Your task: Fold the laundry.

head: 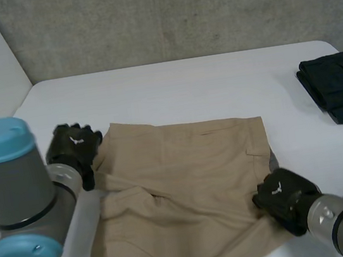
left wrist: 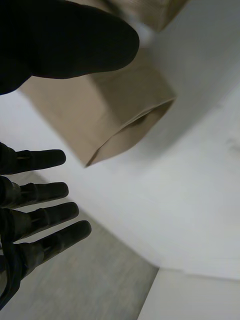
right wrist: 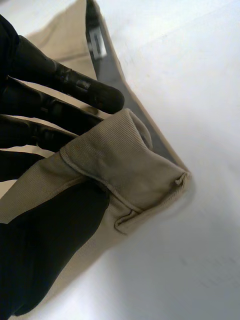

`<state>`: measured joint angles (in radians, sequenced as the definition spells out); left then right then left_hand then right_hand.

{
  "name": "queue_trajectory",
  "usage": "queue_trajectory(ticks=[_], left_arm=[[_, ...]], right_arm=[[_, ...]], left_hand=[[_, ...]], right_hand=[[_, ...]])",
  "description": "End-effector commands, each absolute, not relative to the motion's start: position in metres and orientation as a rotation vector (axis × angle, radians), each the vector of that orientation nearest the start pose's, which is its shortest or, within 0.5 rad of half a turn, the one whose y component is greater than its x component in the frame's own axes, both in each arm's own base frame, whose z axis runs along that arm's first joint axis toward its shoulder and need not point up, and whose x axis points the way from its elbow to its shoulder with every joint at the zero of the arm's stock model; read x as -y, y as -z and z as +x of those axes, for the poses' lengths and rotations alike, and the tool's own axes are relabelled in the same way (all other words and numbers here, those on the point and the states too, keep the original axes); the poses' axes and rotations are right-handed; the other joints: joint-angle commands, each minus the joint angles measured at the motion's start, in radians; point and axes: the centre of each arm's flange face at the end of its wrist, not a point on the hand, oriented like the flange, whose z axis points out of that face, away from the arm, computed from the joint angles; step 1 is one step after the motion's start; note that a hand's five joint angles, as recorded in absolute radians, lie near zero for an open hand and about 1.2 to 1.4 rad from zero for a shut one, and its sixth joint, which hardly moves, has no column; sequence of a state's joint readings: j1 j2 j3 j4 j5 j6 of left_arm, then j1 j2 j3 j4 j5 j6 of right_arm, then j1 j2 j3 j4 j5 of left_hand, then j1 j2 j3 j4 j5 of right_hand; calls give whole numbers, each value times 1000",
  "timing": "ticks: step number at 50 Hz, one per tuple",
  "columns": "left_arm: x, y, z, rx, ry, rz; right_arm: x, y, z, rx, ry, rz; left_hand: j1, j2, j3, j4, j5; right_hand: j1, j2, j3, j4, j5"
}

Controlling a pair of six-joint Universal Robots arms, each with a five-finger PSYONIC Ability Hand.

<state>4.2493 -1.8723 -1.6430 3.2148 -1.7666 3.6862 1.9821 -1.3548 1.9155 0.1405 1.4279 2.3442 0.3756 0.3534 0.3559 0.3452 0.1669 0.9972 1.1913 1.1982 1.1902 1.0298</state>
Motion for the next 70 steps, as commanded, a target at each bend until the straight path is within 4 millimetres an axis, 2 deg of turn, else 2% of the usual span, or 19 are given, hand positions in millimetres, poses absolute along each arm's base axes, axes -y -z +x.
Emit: queue_trajectory(ticks=[1,3,5,10,16,24,30,33,38,40,44,50,53,58,61,64,65,69,70], left_arm=[[207,-239,-243,-2250,1946,916],[184,-241,-241,-2372,1912,967],[172,-242,-238,-2451,1867,985],[136,-230,-226,-2740,1541,1019],[116,-210,-219,-2815,1352,1068],[130,-187,-221,-2781,1339,1047],[163,-168,-224,-2588,1417,973],[171,-165,-227,-2540,1436,955],[168,-173,-232,-2527,1496,966],[165,-186,-233,-2500,1576,953],[164,-196,-234,-2477,1650,936],[164,-190,-233,-2493,1611,944],[164,-172,-235,-2538,1513,986],[161,-158,-237,-2583,1437,1042],[159,-157,-240,-2590,1437,1064],[160,-158,-240,-2591,1444,1061],[161,-160,-241,-2585,1457,1058],[169,-167,-245,-2557,1507,1052],[177,-175,-249,-2528,1570,1032]], right_arm=[[189,-169,242,-2293,1467,-1434],[196,-173,244,-2287,1494,-1357],[207,-176,239,-2309,1524,-1283],[218,-176,235,-2319,1572,-1223],[225,-172,234,-2326,1606,-1205],[222,-171,234,-2323,1597,-1217],[220,-171,235,-2320,1593,-1222],[219,-170,234,-2324,1589,-1228],[216,-168,232,-2331,1576,-1231],[214,-167,231,-2335,1570,-1232],[210,-172,230,-2321,1592,-1231],[207,-185,228,-2281,1661,-1220],[207,-188,225,-2284,1679,-1208],[211,-187,219,-2306,1692,-1187],[210,-186,219,-2306,1688,-1188],[209,-185,219,-2304,1689,-1190],[210,-186,219,-2302,1693,-1187],[214,-190,221,-2283,1724,-1187],[214,-192,222,-2279,1730,-1188]], left_hand=[[2,25,22,33,36],[58,80,77,88,92],[73,95,93,103,107],[128,151,148,159,163],[129,151,148,159,163],[190,212,210,220,224],[680,702,700,711,714],[570,592,589,600,604],[305,327,325,336,339],[54,76,74,84,88],[38,60,57,68,72],[61,83,81,91,95],[131,153,151,162,165],[304,326,324,335,338],[381,403,400,411,415],[694,716,714,725,728],[1017,1040,1037,1048,1052],[1021,1043,1040,1051,1055],[1021,1043,1040,1051,1055]], right_hand=[[399,205,198,206,192],[399,205,198,206,192],[399,205,198,206,192],[399,205,198,206,192],[399,205,198,206,192],[399,205,198,206,192],[399,205,198,206,192],[399,205,198,206,192],[399,205,198,206,192],[399,205,198,206,192],[399,205,198,206,192],[399,205,198,206,192],[399,205,198,206,192],[399,205,198,206,192],[399,205,198,206,192],[399,205,198,206,192],[399,205,198,206,192],[399,205,198,206,192],[399,205,198,206,192]])
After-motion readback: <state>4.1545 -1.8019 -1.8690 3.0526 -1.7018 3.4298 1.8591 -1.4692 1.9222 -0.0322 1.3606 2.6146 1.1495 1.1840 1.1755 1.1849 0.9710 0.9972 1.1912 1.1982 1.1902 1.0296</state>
